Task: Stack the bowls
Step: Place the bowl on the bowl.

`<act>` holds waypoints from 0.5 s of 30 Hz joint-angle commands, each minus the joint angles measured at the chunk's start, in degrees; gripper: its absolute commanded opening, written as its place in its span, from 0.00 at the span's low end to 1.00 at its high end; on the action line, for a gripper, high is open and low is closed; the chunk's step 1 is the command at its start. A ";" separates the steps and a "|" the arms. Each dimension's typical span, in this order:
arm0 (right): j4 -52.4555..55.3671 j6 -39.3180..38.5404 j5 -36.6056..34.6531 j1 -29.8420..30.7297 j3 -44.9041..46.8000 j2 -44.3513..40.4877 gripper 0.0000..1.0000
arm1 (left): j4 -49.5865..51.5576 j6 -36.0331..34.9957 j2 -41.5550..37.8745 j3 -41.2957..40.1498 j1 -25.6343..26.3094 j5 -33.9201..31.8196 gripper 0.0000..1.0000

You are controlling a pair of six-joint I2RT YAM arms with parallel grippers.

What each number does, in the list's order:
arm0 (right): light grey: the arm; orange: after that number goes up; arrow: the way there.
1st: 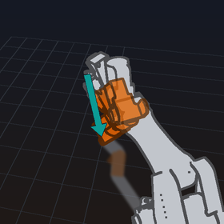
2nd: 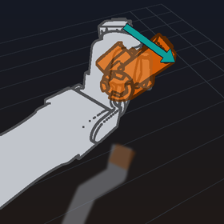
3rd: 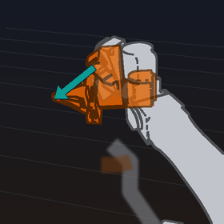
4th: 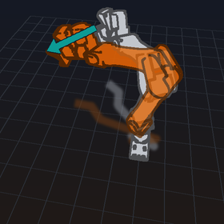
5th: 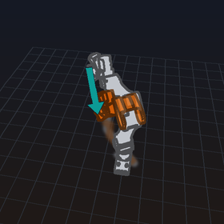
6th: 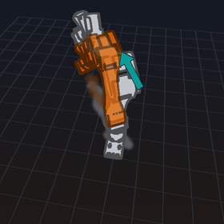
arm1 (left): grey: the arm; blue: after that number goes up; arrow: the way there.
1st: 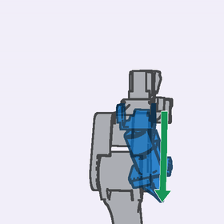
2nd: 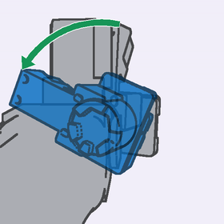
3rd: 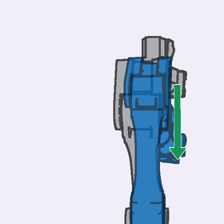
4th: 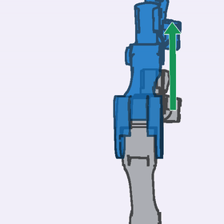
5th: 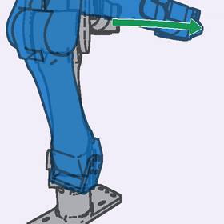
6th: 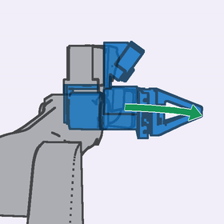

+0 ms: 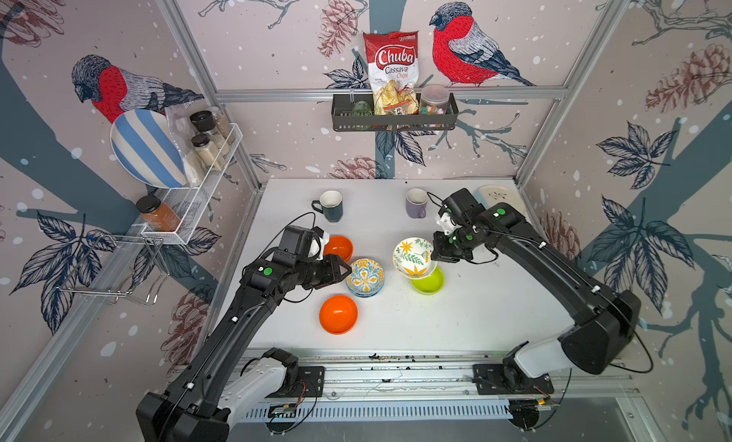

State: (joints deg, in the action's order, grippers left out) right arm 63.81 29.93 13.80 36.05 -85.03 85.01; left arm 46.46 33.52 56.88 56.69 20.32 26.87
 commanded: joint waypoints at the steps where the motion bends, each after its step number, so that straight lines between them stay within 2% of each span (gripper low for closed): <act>1: 0.35 0.23 1.90 1.50 -0.72 -0.03 0.00 | -0.77 -1.45 0.60 1.26 -0.13 4.99 0.48; 6: -0.87 1.68 3.74 4.91 -1.08 0.51 0.00 | -1.67 -1.61 1.99 2.83 0.65 6.45 0.48; 11: -1.64 3.12 4.59 8.54 -2.83 2.32 0.00 | -2.63 -1.56 4.41 4.86 3.89 5.77 0.45; 15: -2.22 4.01 4.44 10.88 -4.70 3.91 0.00 | -2.22 -1.97 5.96 5.47 6.12 3.77 0.37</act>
State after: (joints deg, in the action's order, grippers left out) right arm 63.37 32.58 16.80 46.02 -88.75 88.44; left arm 45.34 32.56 62.30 61.65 25.76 31.62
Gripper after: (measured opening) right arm 0.050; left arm 0.376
